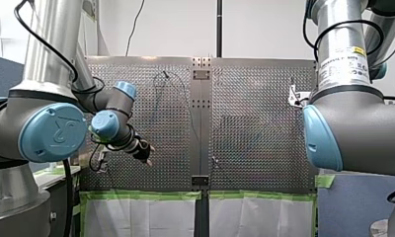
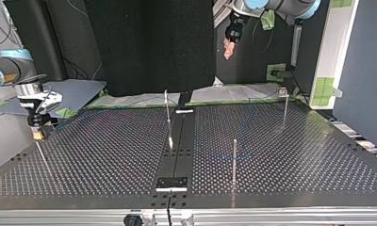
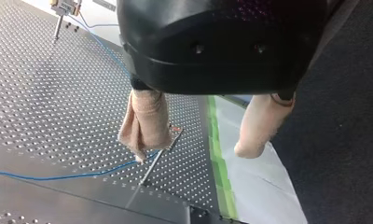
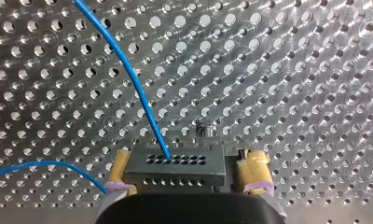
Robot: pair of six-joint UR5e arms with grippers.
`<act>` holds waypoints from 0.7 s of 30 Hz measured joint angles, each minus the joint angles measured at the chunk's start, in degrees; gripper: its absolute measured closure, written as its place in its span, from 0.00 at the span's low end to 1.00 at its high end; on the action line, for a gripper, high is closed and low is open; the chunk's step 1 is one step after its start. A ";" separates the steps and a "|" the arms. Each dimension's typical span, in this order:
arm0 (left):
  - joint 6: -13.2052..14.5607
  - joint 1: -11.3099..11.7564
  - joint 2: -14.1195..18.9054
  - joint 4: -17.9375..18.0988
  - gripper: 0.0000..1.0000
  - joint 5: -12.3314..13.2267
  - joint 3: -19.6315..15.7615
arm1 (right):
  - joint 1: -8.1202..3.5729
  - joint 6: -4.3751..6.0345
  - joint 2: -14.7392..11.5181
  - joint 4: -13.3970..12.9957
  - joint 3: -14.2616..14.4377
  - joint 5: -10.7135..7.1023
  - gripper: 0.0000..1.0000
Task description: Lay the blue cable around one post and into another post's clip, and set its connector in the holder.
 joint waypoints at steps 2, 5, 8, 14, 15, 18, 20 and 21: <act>-0.47 -0.01 0.00 1.31 0.00 -0.02 -0.11 | 0.00 0.00 0.00 0.00 0.00 0.00 0.00; -1.54 -0.04 -0.02 2.97 0.00 -0.05 -0.17 | 0.00 0.00 0.00 0.00 0.00 0.00 0.00; -2.74 -0.06 0.00 4.35 0.00 -0.40 -0.17 | 0.00 0.00 0.00 0.00 0.00 0.00 0.00; -4.74 -0.14 -0.04 7.49 0.00 -1.89 -0.19 | 0.00 0.00 0.00 0.00 0.00 0.00 0.00; -4.78 -0.14 -0.05 7.93 0.00 -2.03 -0.19 | 0.00 0.00 0.00 0.00 0.00 0.00 0.00; -4.43 -0.15 -0.06 9.51 0.00 -2.66 -0.21 | 0.00 0.00 0.00 0.00 0.00 0.00 0.00; -4.02 -0.16 -0.05 10.57 0.00 -3.15 -0.24 | 0.00 0.00 0.00 0.00 0.00 0.00 0.00; -3.85 -0.17 -0.04 11.04 0.00 -3.31 -0.25 | 0.00 0.00 0.00 0.00 0.00 0.00 0.00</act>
